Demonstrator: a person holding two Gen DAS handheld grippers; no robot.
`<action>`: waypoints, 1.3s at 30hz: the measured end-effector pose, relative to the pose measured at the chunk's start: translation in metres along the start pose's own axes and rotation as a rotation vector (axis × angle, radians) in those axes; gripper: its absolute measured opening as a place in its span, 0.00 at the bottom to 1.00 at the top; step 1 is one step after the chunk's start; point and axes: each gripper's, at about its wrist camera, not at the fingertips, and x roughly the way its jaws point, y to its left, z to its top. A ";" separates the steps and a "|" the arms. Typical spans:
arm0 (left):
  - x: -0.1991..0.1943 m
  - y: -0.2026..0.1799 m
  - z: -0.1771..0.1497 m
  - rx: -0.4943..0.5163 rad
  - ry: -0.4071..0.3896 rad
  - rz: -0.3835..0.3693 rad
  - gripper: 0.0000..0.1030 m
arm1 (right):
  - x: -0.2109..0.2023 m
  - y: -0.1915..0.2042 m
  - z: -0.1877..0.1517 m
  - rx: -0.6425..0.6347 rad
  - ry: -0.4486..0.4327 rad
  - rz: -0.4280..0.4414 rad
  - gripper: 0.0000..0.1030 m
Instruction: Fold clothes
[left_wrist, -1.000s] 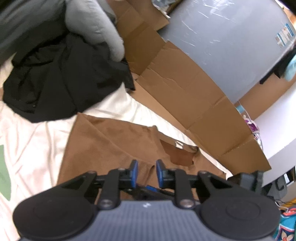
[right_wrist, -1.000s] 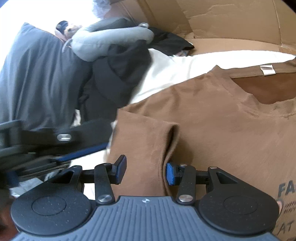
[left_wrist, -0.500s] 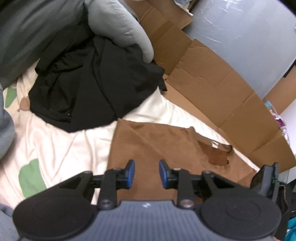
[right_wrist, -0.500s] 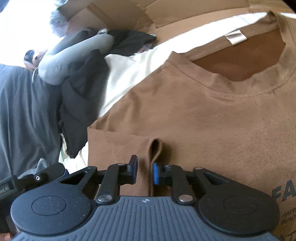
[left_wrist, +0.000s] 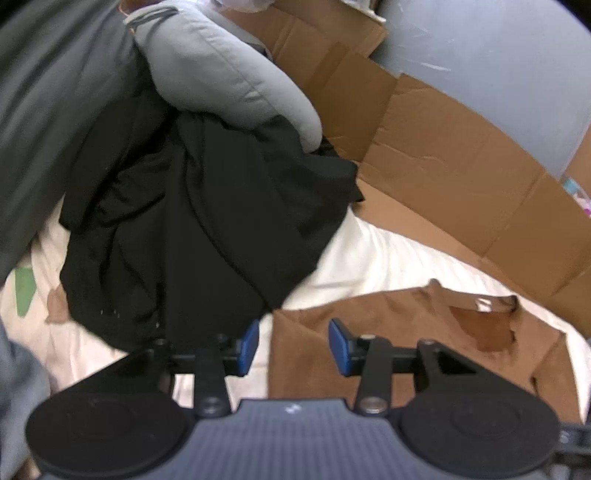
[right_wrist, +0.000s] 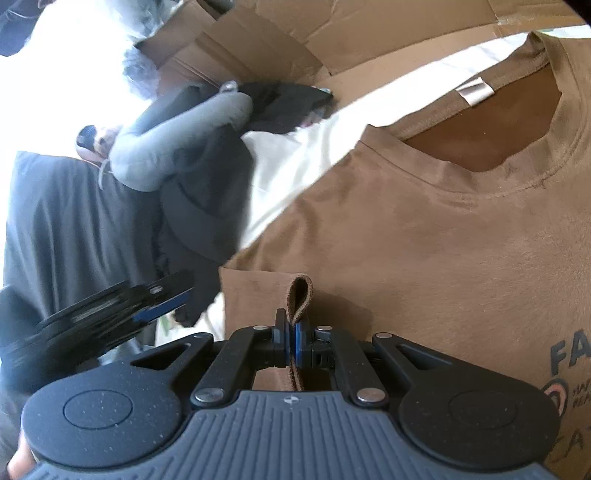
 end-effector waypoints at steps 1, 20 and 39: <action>0.004 -0.001 0.001 0.004 0.003 0.001 0.43 | -0.002 0.002 -0.001 0.000 -0.002 0.006 0.00; 0.054 -0.024 0.002 0.104 0.116 0.126 0.30 | -0.031 -0.006 -0.010 0.027 -0.015 0.020 0.00; 0.055 -0.033 0.001 0.157 0.105 0.169 0.30 | -0.028 -0.039 -0.014 0.084 -0.032 -0.088 0.00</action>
